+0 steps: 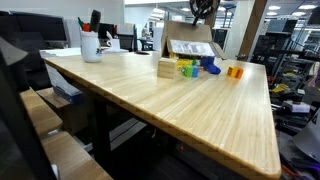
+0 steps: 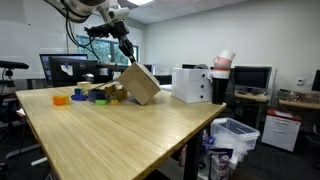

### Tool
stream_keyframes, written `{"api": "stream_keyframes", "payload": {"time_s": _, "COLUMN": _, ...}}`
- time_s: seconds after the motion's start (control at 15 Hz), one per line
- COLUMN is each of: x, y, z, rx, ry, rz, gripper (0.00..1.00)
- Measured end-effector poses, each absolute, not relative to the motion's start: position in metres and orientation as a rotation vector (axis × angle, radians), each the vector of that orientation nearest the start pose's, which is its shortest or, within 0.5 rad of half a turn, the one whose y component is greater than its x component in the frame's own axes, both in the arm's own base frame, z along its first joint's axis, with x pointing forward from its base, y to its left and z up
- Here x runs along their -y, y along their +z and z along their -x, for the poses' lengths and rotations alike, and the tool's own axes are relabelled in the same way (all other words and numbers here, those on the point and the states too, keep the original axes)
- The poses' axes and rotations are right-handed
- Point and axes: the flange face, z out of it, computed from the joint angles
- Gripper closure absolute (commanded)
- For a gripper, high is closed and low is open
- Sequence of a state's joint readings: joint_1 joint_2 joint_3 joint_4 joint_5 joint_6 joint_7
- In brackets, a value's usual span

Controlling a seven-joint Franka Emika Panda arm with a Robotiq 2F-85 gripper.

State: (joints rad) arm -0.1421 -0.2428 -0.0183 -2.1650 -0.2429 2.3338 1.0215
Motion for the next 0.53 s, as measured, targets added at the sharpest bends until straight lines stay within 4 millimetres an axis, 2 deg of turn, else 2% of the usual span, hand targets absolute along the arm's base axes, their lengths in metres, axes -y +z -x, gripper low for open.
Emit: {"api": "stream_keyframes", "payload": {"time_s": 0.53, "x": 0.083, "y": 0.5365, "z": -0.5077, "rx": -1.653, "ry": -0.901, "rz": 2.659, "gripper": 0.99}}
